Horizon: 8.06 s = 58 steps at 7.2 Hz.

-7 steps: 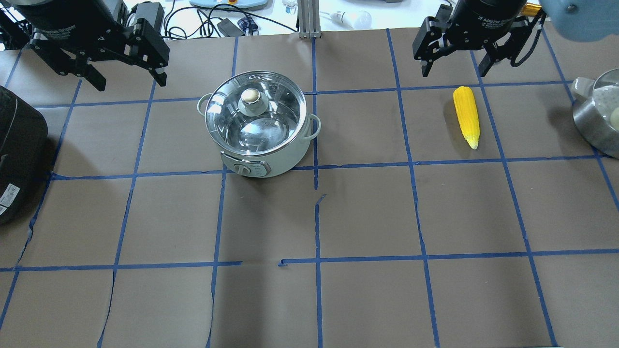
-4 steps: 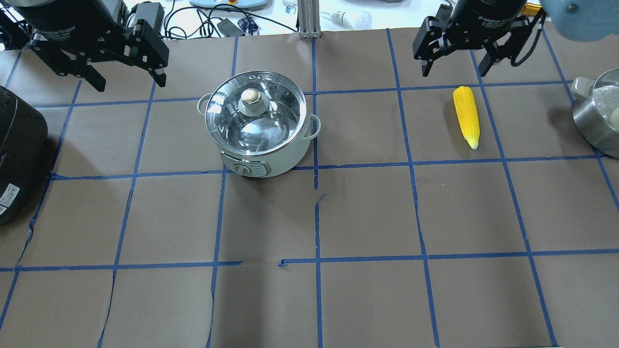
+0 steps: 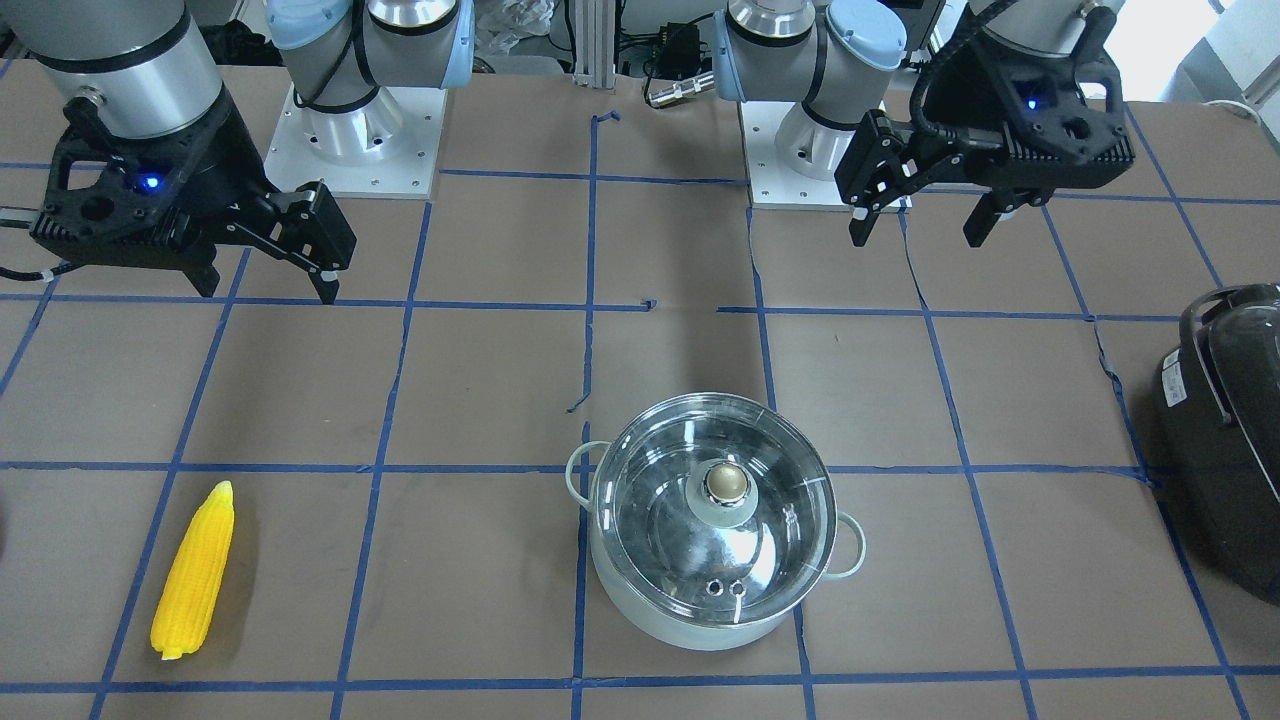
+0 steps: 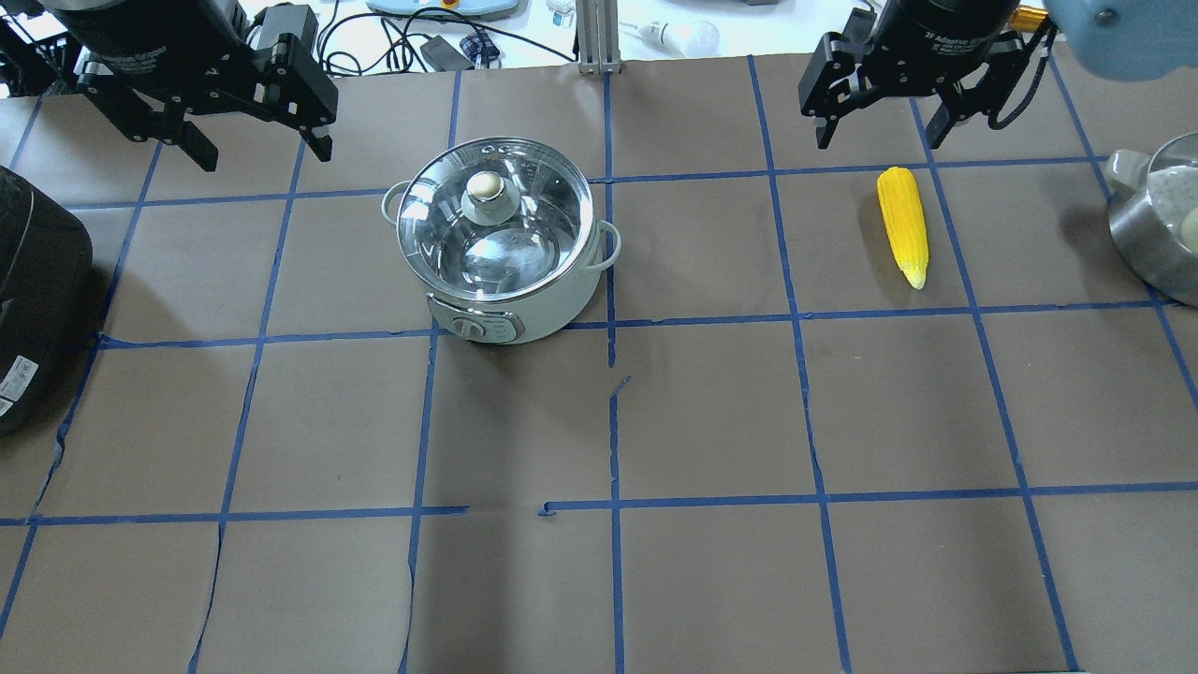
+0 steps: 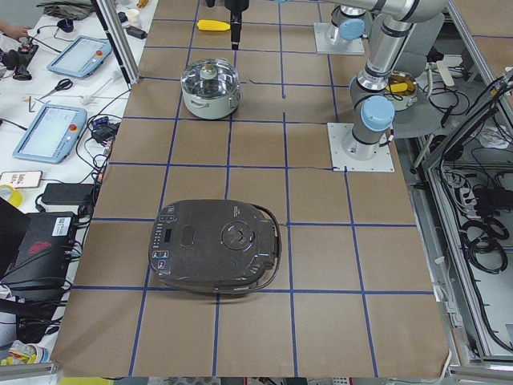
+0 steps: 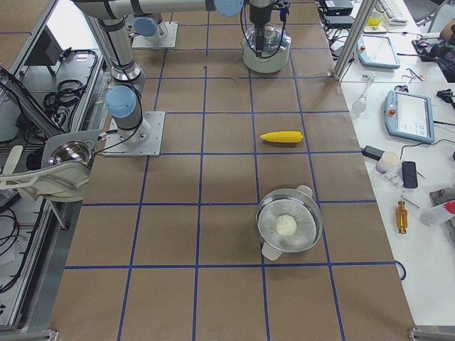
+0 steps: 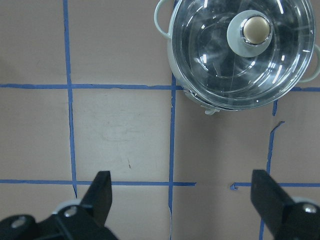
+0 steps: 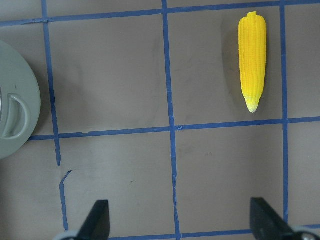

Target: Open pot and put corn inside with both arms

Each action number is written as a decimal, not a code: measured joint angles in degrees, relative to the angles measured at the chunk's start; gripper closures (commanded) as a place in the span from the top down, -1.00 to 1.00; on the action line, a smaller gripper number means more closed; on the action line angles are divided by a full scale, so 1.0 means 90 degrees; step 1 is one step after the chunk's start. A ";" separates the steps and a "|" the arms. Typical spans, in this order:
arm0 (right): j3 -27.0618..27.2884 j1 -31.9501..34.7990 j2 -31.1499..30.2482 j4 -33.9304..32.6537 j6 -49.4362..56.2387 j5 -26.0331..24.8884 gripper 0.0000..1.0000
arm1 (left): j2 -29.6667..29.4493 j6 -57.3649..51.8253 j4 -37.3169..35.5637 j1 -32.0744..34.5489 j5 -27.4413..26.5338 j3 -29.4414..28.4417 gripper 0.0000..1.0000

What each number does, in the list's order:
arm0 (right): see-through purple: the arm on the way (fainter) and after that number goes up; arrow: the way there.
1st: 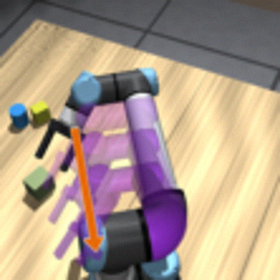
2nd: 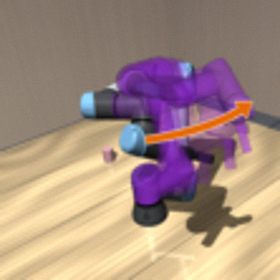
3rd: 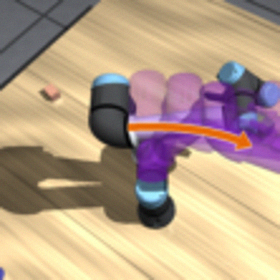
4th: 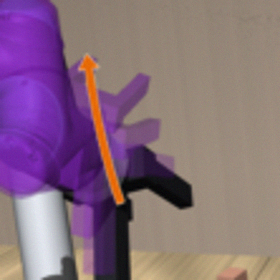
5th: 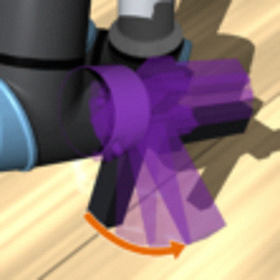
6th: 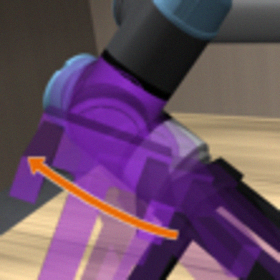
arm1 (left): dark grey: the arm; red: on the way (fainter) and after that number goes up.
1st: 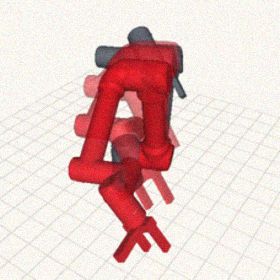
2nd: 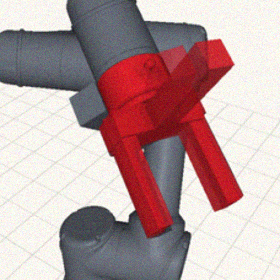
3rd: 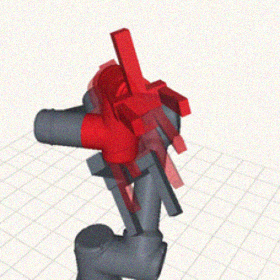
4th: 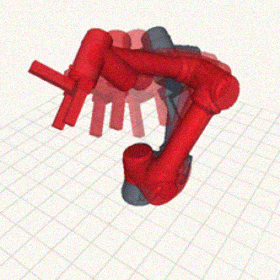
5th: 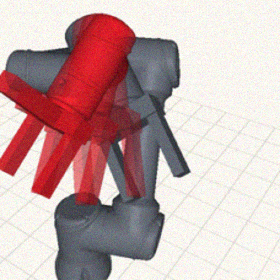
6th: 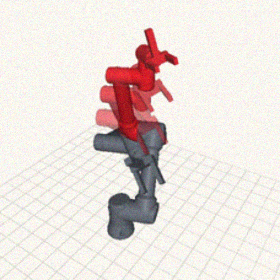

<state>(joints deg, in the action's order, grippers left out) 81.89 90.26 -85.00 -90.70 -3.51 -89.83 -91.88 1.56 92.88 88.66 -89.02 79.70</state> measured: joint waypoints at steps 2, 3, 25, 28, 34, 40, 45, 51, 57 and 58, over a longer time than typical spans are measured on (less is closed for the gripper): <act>-0.0001 0.0000 -0.0004 0.0000 0.0000 0.0000 1.00 | -0.0257 0.0170 -0.0386 0.0037 0.0220 -0.0032 1.00; -0.0001 0.0000 -0.0007 0.0000 0.0000 0.0000 1.00 | -0.0266 0.0206 -0.0380 0.0081 0.0230 -0.0043 1.00; 0.0001 0.0000 -0.0008 0.0000 0.0001 0.0000 1.00 | -0.2576 0.1460 -0.2620 0.1175 -0.0022 0.0216 -0.49; 0.0000 0.0000 -0.0008 0.0000 0.0000 0.0000 1.00 | -0.2426 0.1409 -0.2582 0.1169 0.0007 0.0191 -0.67; -0.0006 0.0000 -0.0007 0.0000 0.0000 0.0000 1.00 | -0.1581 -0.0051 -0.1451 0.0051 -0.0069 0.0064 -0.75; 0.0000 0.0000 -0.0008 0.0000 0.0000 0.0000 1.00 | -0.1784 -0.1765 -0.2370 -0.1637 -0.0044 0.1100 -0.86; -0.0057 -0.0597 0.0250 -0.0050 0.0250 -0.0030 1.00 | -0.2402 -0.2104 -0.3994 -0.2083 0.0154 0.1880 -0.87; -0.0051 -0.1636 0.2135 -0.2180 0.1361 0.0180 1.00 | -0.2647 -0.2097 -0.4283 -0.2196 0.0334 0.2203 0.93; 0.0629 -0.1641 0.3307 -0.3616 0.1484 0.0126 0.02 | -0.1495 -0.1669 -0.3423 -0.1640 0.0288 0.1973 1.00; 0.0689 -0.1641 0.3329 -0.3636 0.1484 0.0113 -0.66 | -0.1066 -0.1351 -0.2716 -0.1359 0.0285 0.1718 1.00</act>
<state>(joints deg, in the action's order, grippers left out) 88.09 75.50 -55.04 -123.42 9.84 -88.81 -101.48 -10.60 68.44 76.43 -86.46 95.16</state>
